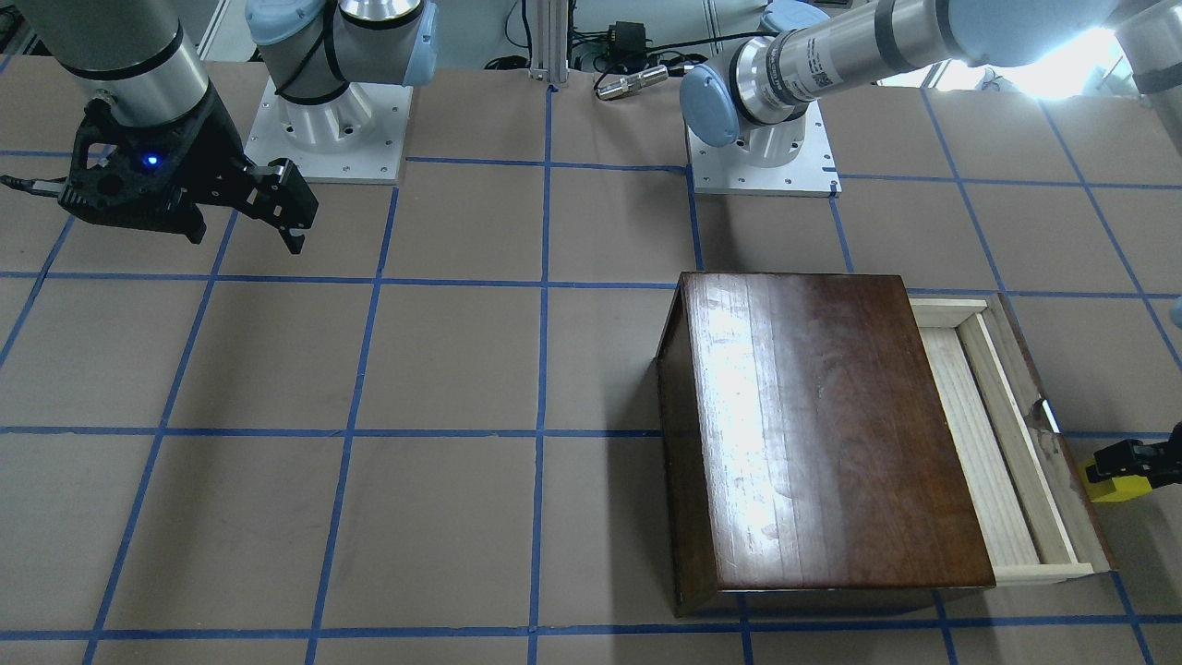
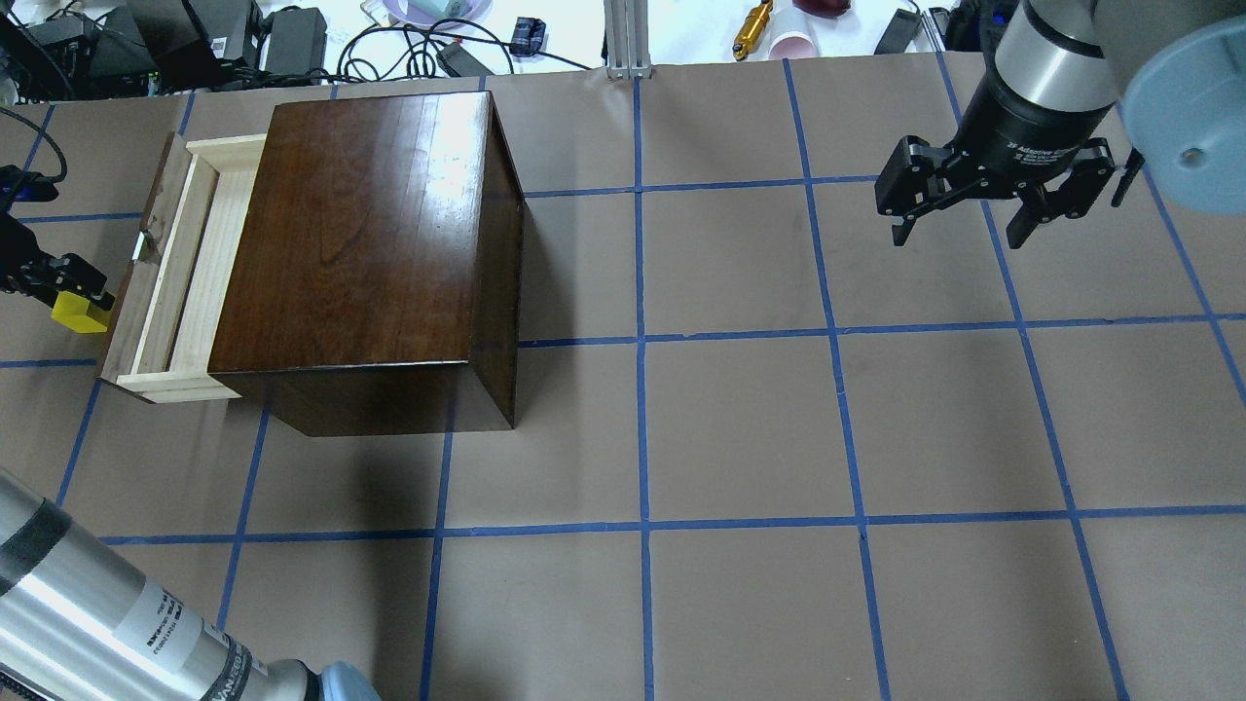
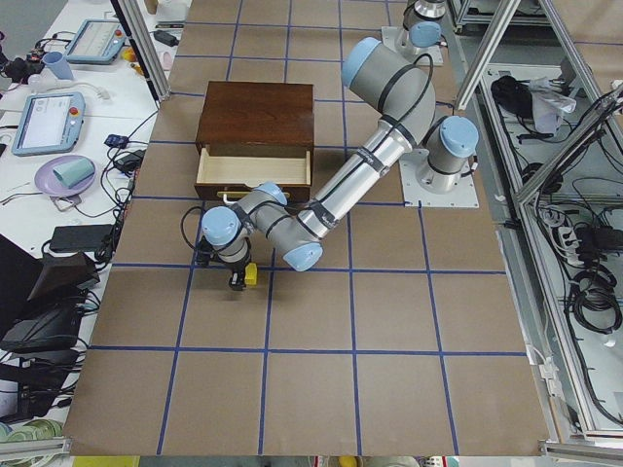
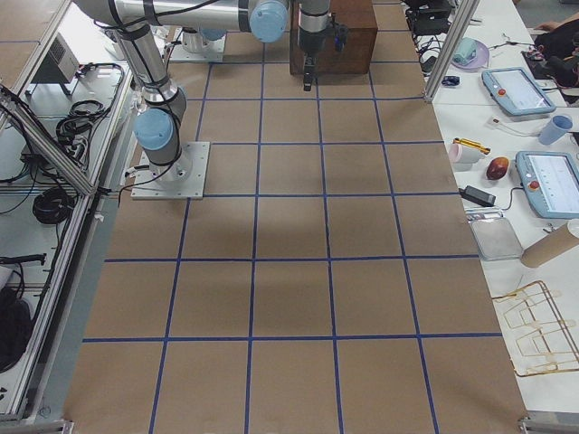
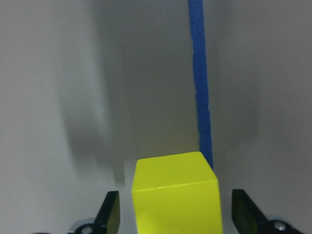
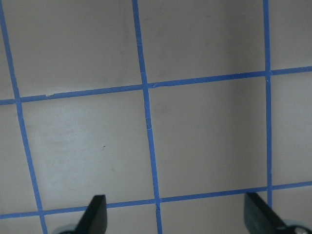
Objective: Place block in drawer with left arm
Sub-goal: 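Lower the left gripper and grasp the yellow cube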
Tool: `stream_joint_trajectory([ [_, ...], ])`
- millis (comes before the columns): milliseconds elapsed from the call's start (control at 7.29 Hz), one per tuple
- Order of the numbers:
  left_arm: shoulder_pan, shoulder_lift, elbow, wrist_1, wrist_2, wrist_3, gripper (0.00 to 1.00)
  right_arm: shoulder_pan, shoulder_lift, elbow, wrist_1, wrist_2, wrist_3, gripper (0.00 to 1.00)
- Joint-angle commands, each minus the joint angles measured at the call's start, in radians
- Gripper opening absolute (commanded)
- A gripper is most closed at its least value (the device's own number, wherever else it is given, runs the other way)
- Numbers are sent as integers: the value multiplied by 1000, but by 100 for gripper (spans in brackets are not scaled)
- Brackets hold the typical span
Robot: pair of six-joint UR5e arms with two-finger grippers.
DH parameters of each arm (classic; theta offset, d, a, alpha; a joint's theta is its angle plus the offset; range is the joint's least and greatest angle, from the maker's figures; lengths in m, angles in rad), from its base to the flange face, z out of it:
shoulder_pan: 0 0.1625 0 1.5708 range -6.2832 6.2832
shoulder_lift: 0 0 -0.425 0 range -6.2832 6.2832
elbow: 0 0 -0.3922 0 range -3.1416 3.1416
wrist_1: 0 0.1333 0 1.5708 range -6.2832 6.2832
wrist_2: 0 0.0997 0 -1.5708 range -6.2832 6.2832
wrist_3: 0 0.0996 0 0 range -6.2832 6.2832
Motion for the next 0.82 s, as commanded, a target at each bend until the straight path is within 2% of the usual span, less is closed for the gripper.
stream_joint_trajectory([
  [0, 0, -1, -3, 1, 0, 0, 82, 0, 0, 0, 0, 0, 0, 100],
  [137, 0, -1, -6, 1, 0, 0, 78, 0, 0, 0, 0, 0, 0, 100],
  [549, 0, -1, -6, 1, 0, 0, 56, 0, 0, 0, 0, 0, 0, 100],
  [686, 0, -1, -3, 1, 8, 0, 53, 0, 0, 0, 0, 0, 0, 100],
])
